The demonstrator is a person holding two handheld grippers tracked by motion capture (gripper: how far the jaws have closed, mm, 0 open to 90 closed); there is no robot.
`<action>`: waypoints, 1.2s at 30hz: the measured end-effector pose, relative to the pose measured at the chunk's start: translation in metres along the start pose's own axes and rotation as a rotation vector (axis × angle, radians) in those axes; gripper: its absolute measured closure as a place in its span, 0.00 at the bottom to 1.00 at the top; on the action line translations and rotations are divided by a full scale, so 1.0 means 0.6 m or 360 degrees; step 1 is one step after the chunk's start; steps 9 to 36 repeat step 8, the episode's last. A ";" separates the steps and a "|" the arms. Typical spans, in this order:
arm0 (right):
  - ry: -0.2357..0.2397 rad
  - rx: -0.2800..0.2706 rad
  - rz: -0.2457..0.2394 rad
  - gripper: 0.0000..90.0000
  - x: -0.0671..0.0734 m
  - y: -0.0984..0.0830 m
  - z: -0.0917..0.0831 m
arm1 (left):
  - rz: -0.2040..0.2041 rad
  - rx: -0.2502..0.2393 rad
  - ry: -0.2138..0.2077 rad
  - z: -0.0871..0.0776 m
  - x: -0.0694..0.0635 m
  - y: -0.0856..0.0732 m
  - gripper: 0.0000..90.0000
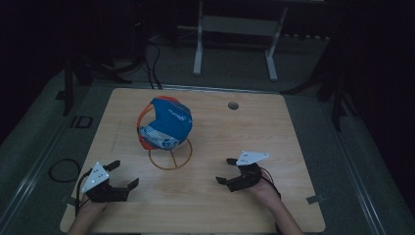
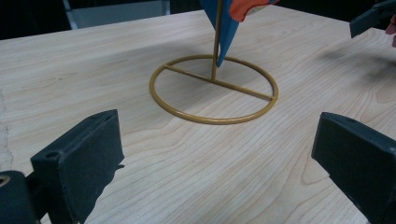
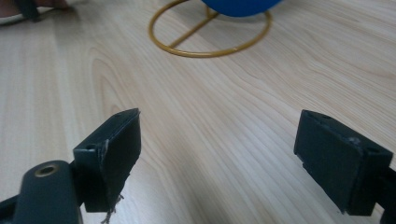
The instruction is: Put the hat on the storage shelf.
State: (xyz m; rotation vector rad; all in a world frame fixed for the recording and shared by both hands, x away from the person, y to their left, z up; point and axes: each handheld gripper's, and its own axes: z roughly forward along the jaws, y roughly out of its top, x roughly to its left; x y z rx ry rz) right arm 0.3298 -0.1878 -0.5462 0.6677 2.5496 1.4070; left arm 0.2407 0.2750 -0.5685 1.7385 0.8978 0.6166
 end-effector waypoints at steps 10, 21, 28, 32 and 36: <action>-0.0051 -0.0012 -0.0001 0.17 -0.009 -0.010 -0.004 | 0.0000 0.0006 0.0005 -0.001 0.001 -0.002 0.03; -0.0051 -0.0012 -0.0001 0.17 -0.009 -0.010 -0.004 | 0.0000 0.0006 0.0005 -0.001 0.001 -0.002 0.03; -0.0051 -0.0012 -0.0001 0.17 -0.009 -0.010 -0.004 | 0.0000 0.0006 0.0005 -0.001 0.001 -0.002 0.03; -0.0051 -0.0012 -0.0001 0.17 -0.009 -0.010 -0.004 | 0.0000 0.0006 0.0005 -0.001 0.001 -0.002 0.03; -0.0051 -0.0012 -0.0001 0.17 -0.009 -0.010 -0.004 | 0.0000 0.0006 0.0005 -0.001 0.001 -0.002 0.03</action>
